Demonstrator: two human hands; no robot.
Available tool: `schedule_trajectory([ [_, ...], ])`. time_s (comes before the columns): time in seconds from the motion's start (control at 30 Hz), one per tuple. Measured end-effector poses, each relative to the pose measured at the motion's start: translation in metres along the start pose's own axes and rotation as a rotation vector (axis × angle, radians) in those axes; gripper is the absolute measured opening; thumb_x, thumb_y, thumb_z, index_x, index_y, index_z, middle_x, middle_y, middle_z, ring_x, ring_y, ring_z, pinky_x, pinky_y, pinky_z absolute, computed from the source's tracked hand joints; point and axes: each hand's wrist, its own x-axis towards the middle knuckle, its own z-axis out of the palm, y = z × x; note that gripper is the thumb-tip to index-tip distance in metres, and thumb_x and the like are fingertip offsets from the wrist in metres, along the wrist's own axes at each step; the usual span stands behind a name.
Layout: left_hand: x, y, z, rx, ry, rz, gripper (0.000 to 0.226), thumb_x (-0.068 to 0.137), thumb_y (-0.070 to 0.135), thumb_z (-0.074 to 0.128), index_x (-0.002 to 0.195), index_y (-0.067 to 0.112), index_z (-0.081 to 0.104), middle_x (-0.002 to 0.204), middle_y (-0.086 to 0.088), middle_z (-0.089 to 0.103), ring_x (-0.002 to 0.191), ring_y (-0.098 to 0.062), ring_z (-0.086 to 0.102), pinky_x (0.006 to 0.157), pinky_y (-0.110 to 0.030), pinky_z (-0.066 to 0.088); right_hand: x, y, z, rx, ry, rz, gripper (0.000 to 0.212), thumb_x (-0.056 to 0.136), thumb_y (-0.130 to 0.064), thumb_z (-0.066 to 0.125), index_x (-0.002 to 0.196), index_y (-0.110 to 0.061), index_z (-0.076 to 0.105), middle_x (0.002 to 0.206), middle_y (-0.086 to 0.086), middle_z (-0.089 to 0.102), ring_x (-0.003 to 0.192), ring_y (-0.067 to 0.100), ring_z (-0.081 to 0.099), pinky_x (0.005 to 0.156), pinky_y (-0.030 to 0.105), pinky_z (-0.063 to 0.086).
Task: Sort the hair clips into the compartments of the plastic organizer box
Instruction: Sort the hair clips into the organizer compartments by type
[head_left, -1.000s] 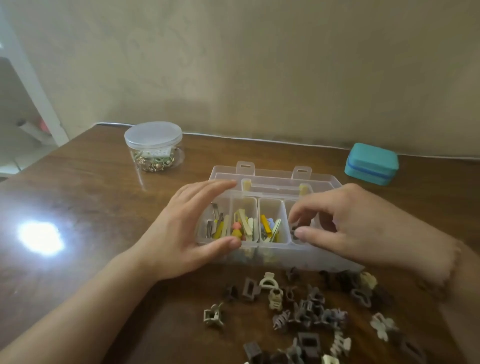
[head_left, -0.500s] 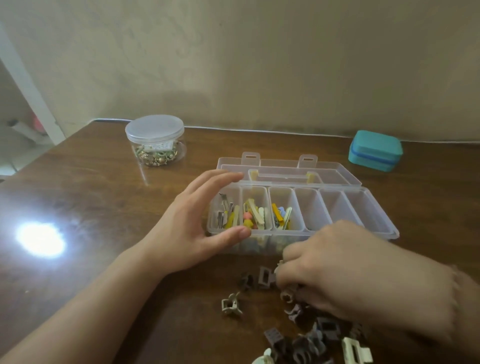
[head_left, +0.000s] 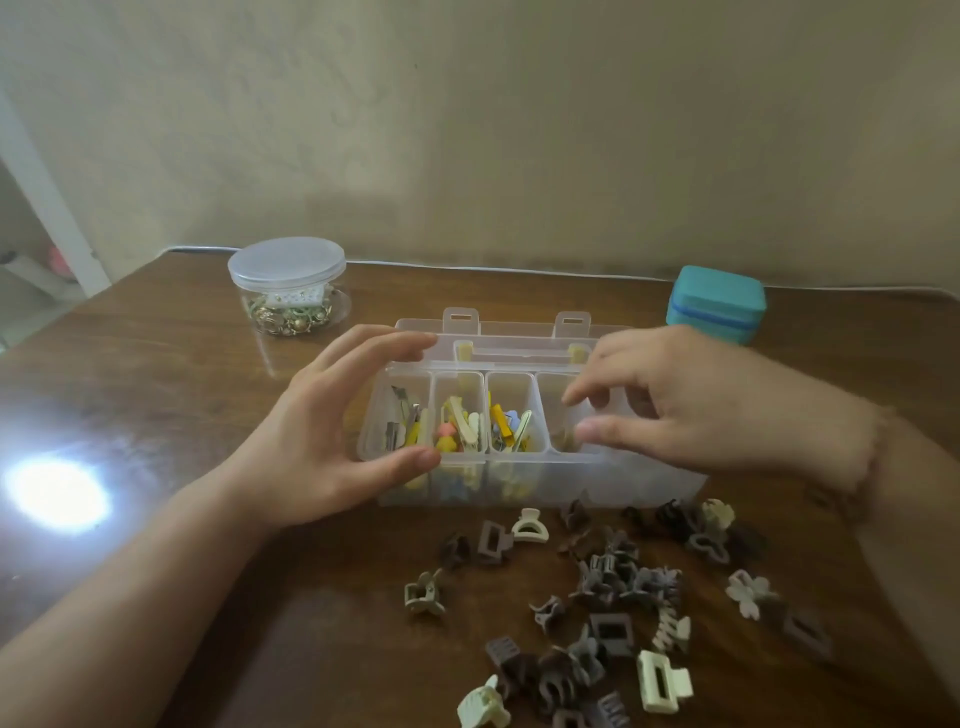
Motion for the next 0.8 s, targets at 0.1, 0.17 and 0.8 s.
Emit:
schedule_trajectory([
  [0.1,0.0,-0.001,0.001,-0.007,0.006,0.016,0.072,0.078,0.048,0.073,0.137,0.01,0.053,0.126,-0.004,0.057,0.121,-0.022,0.055,0.1,-0.027,0.042,-0.007,-0.01,-0.017,0.023,0.018,-0.037,0.022,0.08,-0.048,0.056,0.096,-0.038,0.069,0.079,-0.027,0.057,0.077,-0.024,0.047,0.061,0.003,0.039],
  [0.17,0.001,-0.001,0.001,-0.007,0.007,0.023,0.072,0.077,0.047,0.073,0.136,0.009,0.054,0.125,-0.004,0.058,0.12,-0.021,0.055,0.099,-0.026,0.042,-0.013,-0.022,-0.019,-0.023,-0.093,-0.086,0.018,0.081,-0.046,0.057,0.097,-0.043,0.067,0.076,-0.033,0.057,0.077,-0.024,0.049,0.058,0.005,0.042],
  [0.8,-0.001,0.0,0.001,-0.04,-0.001,-0.001,0.065,0.08,0.042,0.066,0.136,0.011,0.053,0.123,-0.007,0.058,0.12,-0.025,0.055,0.101,-0.034,0.042,-0.012,-0.036,-0.008,-0.05,0.264,0.007,0.021,0.087,-0.05,0.052,0.091,-0.039,0.07,0.075,-0.018,0.068,0.054,-0.004,0.043,0.058,0.029,0.047],
])
